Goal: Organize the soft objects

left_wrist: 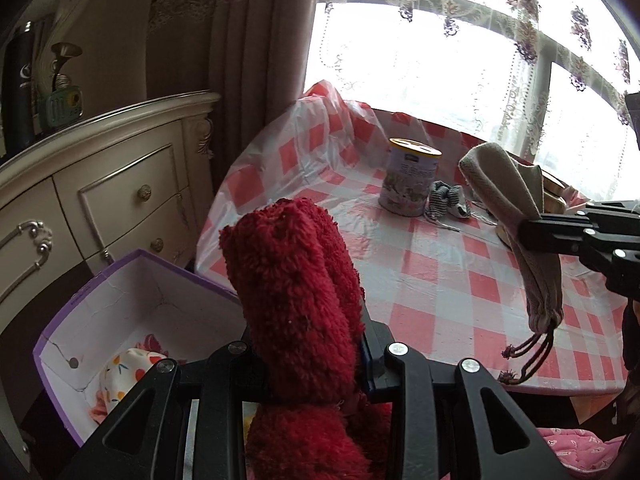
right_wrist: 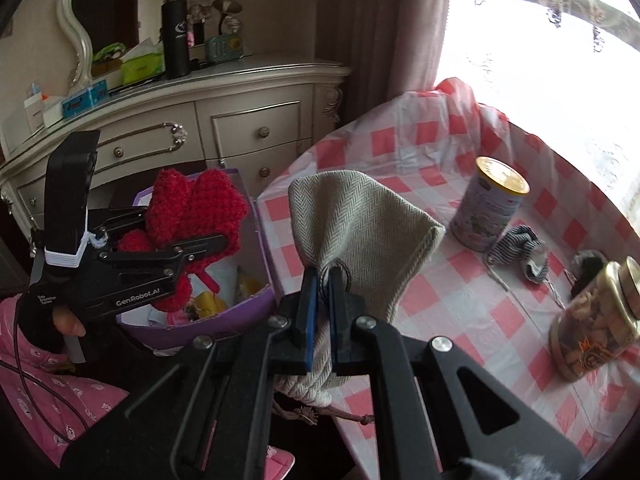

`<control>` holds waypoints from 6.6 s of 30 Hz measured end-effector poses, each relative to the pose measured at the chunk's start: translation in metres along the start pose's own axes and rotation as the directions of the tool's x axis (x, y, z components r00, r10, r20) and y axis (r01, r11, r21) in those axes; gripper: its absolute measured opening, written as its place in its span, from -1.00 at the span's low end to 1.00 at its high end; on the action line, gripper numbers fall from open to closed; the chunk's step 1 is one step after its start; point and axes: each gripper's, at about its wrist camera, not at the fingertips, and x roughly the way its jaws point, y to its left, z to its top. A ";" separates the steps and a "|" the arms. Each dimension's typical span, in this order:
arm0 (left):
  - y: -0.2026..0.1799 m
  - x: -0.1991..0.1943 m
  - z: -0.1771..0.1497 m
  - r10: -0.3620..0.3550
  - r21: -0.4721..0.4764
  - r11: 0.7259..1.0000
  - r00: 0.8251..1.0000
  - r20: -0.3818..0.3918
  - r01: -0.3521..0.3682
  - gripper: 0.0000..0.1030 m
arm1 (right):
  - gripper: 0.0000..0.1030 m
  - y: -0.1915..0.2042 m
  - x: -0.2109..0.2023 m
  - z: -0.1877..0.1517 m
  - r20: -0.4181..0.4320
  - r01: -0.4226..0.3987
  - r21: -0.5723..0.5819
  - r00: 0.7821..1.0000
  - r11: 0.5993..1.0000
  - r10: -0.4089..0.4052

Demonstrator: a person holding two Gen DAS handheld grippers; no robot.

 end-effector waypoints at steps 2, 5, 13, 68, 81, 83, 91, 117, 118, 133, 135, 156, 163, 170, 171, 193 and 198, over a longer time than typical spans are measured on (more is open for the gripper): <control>0.013 -0.001 -0.002 0.036 -0.018 0.999 0.999 0.001 -0.036 -0.36 | -0.85 0.014 0.009 0.008 -0.009 -0.043 -0.031 0.999 0.999 0.043; 0.034 -0.002 -0.005 0.088 -0.047 0.995 0.996 -0.001 -0.088 -0.36 | -0.85 0.034 0.020 0.019 -0.019 -0.105 -0.072 0.994 0.992 0.104; 0.082 -0.009 -0.013 0.226 -0.100 0.969 0.974 -0.007 -0.226 -0.34 | -0.83 0.083 0.052 0.054 -0.049 -0.275 -0.107 0.961 0.955 0.271; -0.321 0.335 0.114 -0.228 0.465 0.808 0.920 -0.320 0.362 -0.58 | 0.30 -0.357 -0.083 -0.212 -0.073 0.315 0.745 0.915 0.588 -0.397; -0.269 0.238 0.047 -0.314 0.291 0.871 0.905 -0.286 0.395 -0.43 | 0.31 -0.531 -0.005 -0.211 -0.260 0.450 0.768 0.869 0.456 -0.420; -0.268 0.249 0.047 -0.320 0.261 0.873 0.888 -0.330 0.411 -0.41 | 0.31 -0.545 0.005 -0.214 -0.249 0.424 0.792 0.882 0.440 -0.400; -0.263 0.251 0.048 -0.341 0.212 0.883 0.883 -0.324 0.419 -0.09 | -0.72 -0.497 -0.037 -0.211 -0.192 0.457 0.762 0.835 0.458 -0.515; -0.218 0.154 0.042 -0.339 0.135 0.915 0.907 -0.248 0.379 -0.62 | -0.72 -0.270 -0.128 -0.238 0.023 0.234 0.809 0.904 0.539 -0.428; -0.215 0.148 0.039 -0.340 0.131 0.917 0.908 -0.243 0.378 -0.62 | -0.72 -0.266 -0.129 -0.236 0.027 0.228 0.807 0.907 0.544 -0.421; -0.197 0.091 0.013 -0.321 0.202 0.911 0.925 -0.204 0.360 -0.61 | -0.72 -0.200 -0.124 -0.220 -0.041 0.250 0.742 0.943 0.622 -0.331; -0.195 0.089 0.012 -0.317 0.205 0.911 0.927 -0.202 0.357 -0.61 | -0.72 -0.192 -0.114 -0.215 -0.111 0.315 0.696 0.935 0.645 -0.336; -0.174 0.074 0.007 -0.311 0.205 0.918 0.937 -0.159 0.339 -0.60 | -0.72 -0.143 -0.087 -0.173 -0.197 0.376 0.536 0.926 0.756 -0.321; -0.172 0.061 0.007 -0.278 0.236 0.924 0.953 -0.125 0.300 -0.60 | -0.72 -0.115 -0.064 -0.140 -0.220 0.411 0.383 0.911 0.827 -0.350; -0.161 0.045 0.010 -0.253 0.262 0.928 0.965 -0.076 0.264 -0.59 | -0.72 -0.089 -0.043 -0.105 -0.199 0.394 0.251 0.915 0.884 -0.351; -0.158 0.042 0.010 -0.250 0.263 0.929 0.966 -0.070 0.259 -0.59 | -0.72 -0.085 -0.040 -0.101 -0.198 0.388 0.239 0.917 0.890 -0.347; -0.031 -0.019 0.006 -0.041 0.056 0.998 0.995 0.091 0.036 -0.57 | -0.72 0.043 0.036 -0.006 -0.122 0.196 -0.223 0.966 0.955 -0.227; 0.009 -0.039 0.012 0.084 0.003 0.996 0.985 0.148 -0.086 -0.54 | -0.71 0.080 0.048 0.016 -0.079 0.139 -0.309 0.982 0.941 -0.171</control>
